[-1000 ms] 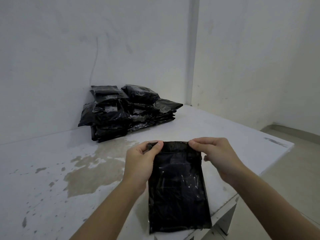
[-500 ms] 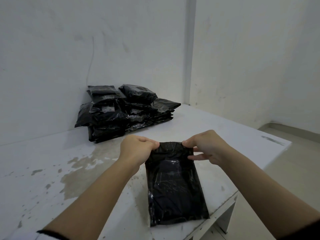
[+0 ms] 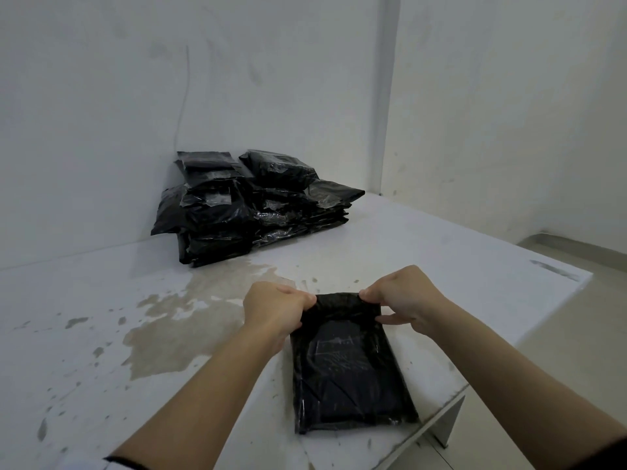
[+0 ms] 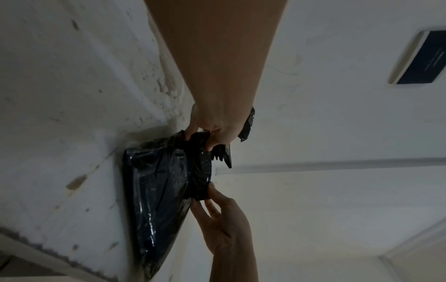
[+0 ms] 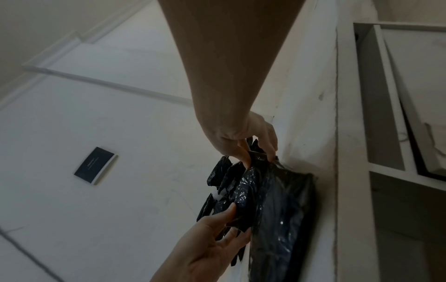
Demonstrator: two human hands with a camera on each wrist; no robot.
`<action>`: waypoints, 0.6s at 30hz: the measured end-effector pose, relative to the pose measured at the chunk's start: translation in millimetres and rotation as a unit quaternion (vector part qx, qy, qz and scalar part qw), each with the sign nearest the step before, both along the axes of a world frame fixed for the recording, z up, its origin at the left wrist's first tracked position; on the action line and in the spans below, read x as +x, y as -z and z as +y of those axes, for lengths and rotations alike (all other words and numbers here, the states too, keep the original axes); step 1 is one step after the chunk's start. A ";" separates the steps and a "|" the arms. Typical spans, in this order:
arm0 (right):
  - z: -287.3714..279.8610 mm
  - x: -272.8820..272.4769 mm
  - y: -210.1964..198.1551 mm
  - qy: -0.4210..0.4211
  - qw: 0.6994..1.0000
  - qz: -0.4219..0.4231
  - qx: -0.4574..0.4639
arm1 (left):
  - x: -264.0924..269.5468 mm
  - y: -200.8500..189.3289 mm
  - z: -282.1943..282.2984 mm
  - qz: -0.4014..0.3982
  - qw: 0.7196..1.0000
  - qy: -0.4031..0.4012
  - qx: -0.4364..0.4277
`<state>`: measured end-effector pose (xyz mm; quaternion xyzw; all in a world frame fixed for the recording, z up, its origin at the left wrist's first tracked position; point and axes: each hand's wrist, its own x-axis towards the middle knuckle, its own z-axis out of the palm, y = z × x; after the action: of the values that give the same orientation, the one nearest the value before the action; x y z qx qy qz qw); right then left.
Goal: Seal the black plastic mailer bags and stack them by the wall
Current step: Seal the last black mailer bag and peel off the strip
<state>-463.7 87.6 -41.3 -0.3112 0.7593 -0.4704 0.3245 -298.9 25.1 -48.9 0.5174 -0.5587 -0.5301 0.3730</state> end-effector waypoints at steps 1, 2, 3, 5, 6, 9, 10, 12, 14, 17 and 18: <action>-1.4 -0.2 2.9 0.001 1.000 0.005 0.004 | 0.1 3.0 -0.8 -0.002 1.000 0.001 0.003; -2.2 0.1 5.4 0.003 1.000 0.009 0.006 | 0.3 6.4 -1.8 -0.003 1.000 0.002 0.006; -2.9 -0.2 8.3 0.004 1.000 0.011 0.006 | 1.1 9.7 -3.0 -0.003 1.000 0.005 0.009; -1.6 -0.1 11.9 -0.004 1.000 0.003 -0.007 | 3.5 14.0 -4.0 0.000 1.000 0.020 0.013; 0.9 0.1 12.9 -0.015 1.000 -0.003 -0.017 | 5.0 15.5 -3.9 0.002 0.999 0.034 0.012; 11.6 -1.9 18.0 -0.059 0.997 -0.010 -0.058 | 11.3 18.6 -3.8 -0.009 0.996 0.087 -0.012; 15.6 -2.6 20.0 -0.077 0.995 0.001 -0.069 | 14.1 19.6 -4.1 -0.019 0.994 0.107 -0.028; 22.6 -5.2 24.4 -0.116 0.988 0.068 -0.079 | 20.9 22.7 -5.9 -0.049 0.984 0.155 -0.075; 26.9 -11.1 30.5 -0.159 0.971 0.160 -0.073 | 28.2 25.3 -8.5 -0.099 0.965 0.208 -0.129; 31.5 -14.7 40.4 -0.205 0.944 0.238 -0.099 | 34.9 26.0 -9.9 -0.164 0.928 0.266 -0.205; 33.0 -14.4 43.5 -0.217 0.936 0.253 -0.114 | 36.3 26.3 -9.8 -0.172 0.917 0.281 -0.224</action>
<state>-478.0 120.6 -84.8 -0.6118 0.6717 -0.3777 0.1782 -262.7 15.3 -75.1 0.3253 -0.8408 -0.3769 0.2124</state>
